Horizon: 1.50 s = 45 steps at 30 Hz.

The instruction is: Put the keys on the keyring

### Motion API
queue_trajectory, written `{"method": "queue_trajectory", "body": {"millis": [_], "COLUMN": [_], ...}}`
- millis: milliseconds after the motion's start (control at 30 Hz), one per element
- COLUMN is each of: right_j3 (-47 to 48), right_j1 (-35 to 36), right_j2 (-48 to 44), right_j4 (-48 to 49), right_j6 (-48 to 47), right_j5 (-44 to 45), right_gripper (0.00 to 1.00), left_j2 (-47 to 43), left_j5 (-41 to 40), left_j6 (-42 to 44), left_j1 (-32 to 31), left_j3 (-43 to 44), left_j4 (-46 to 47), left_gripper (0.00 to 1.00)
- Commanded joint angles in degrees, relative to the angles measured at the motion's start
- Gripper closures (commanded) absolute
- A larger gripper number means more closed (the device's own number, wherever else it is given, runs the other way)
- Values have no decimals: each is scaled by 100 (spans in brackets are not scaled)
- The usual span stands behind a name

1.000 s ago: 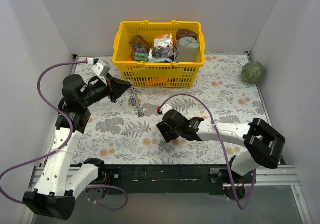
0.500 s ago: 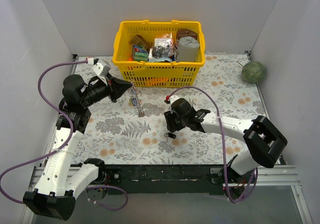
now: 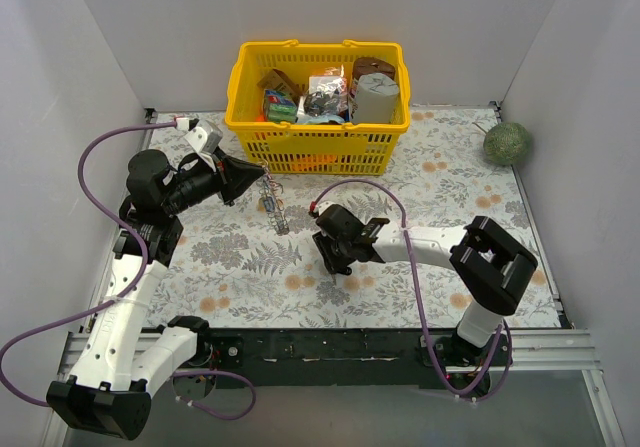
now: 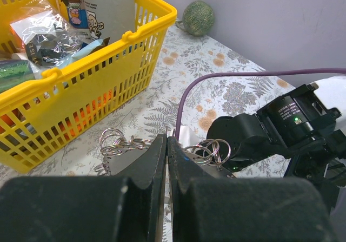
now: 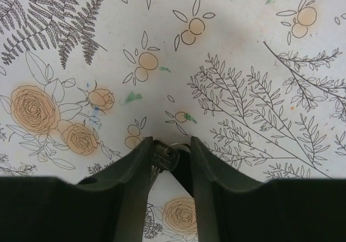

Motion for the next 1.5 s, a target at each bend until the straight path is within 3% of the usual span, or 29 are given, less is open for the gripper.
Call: {"method": "queue_trajectory", "body": {"millis": [0, 167, 367, 600, 700, 767, 867, 967, 1300, 1467], "right_j3": [118, 118, 250, 320, 136, -83, -461, -917, -2298, -2422], "right_j1": [57, 57, 57, 57, 57, 57, 22, -83, -567, -611], "right_j2": [162, 74, -172, -558, -874, -1138, -1498, -1823, -2659, -2624], "right_j4": [-326, -353, -432, -564, -599, -634, -687, -678, 279, 587], "right_j6": [205, 197, 127, -49, -58, -32, 100, 284, 311, 171], "right_j5": [174, 217, 376, 359, 359, 341, 245, 52, -863, -1126], "right_gripper": [65, 92, 99, 99, 95, 77, 61, 53, 52, 53], "left_j2": [-141, -132, -132, -115, -106, -106, -106, -97, -106, -106], "left_j5": [50, 59, 59, 68, 85, 103, 120, 164, 279, 340], "left_j6": [0, 9, 9, 0, -9, -17, -35, -79, -158, -193], "left_j1": [-20, -20, -20, -20, -28, -28, -20, -28, -29, -29], "left_j3": [26, 26, 17, 17, -1, -18, -44, -80, -132, -132], "left_j4": [236, 245, 245, 262, 271, 280, 332, 376, 473, 482], "left_gripper": [100, 100, 100, 100, 100, 100, 100, 100, 100, 100]}}
